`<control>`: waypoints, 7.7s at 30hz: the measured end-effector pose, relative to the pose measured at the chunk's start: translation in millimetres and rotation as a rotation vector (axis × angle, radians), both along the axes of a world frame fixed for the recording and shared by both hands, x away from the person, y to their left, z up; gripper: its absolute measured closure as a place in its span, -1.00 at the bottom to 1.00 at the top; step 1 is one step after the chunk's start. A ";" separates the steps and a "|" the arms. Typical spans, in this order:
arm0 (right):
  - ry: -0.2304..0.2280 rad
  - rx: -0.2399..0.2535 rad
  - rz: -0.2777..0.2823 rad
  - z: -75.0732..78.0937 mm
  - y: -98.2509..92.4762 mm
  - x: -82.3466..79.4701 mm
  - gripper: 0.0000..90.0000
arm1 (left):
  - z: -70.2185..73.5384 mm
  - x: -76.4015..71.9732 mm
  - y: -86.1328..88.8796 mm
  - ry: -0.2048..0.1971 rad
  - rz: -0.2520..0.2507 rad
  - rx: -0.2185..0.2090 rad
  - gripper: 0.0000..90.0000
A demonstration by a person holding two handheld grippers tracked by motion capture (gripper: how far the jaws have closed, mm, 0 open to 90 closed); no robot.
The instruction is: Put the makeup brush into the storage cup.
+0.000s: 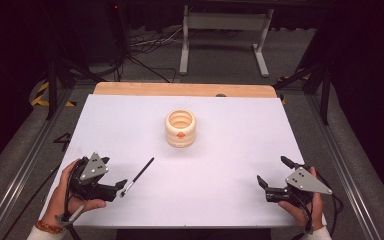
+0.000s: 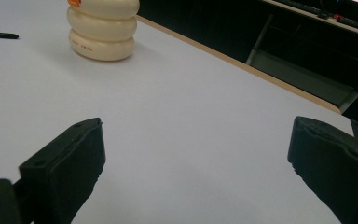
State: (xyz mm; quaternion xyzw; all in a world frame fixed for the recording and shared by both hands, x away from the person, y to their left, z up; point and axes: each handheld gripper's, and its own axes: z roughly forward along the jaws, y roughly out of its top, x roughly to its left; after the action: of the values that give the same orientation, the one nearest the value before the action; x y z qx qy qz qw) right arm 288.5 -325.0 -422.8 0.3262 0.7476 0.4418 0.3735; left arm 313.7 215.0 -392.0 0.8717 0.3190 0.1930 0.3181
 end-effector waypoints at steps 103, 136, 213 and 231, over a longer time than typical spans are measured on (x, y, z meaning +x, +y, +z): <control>-0.173 -0.228 0.072 19.1 55.5 -6.6 -0.62 | 24.0 74.9 -97.4 0.424 -0.287 0.383 0.87; -0.267 -0.599 0.267 0.7 163.1 -1.5 -0.51 | 38.1 82.3 -173.5 0.413 -0.420 0.458 0.87; -0.173 -0.643 0.210 -4.3 180.8 19.0 0.87 | 0.2 31.2 -69.8 -0.147 -0.274 0.055 -0.78; 0.024 -0.137 0.272 23.0 144.1 51.1 0.87 | -43.7 -4.8 8.5 -0.323 -0.087 -0.218 -0.89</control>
State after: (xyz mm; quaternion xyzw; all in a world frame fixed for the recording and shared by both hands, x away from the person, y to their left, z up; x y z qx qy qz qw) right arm 339.6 -180.8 -399.8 0.2008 0.8179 0.4322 0.3225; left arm 308.9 223.5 -435.7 0.8028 0.2448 0.2809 0.4655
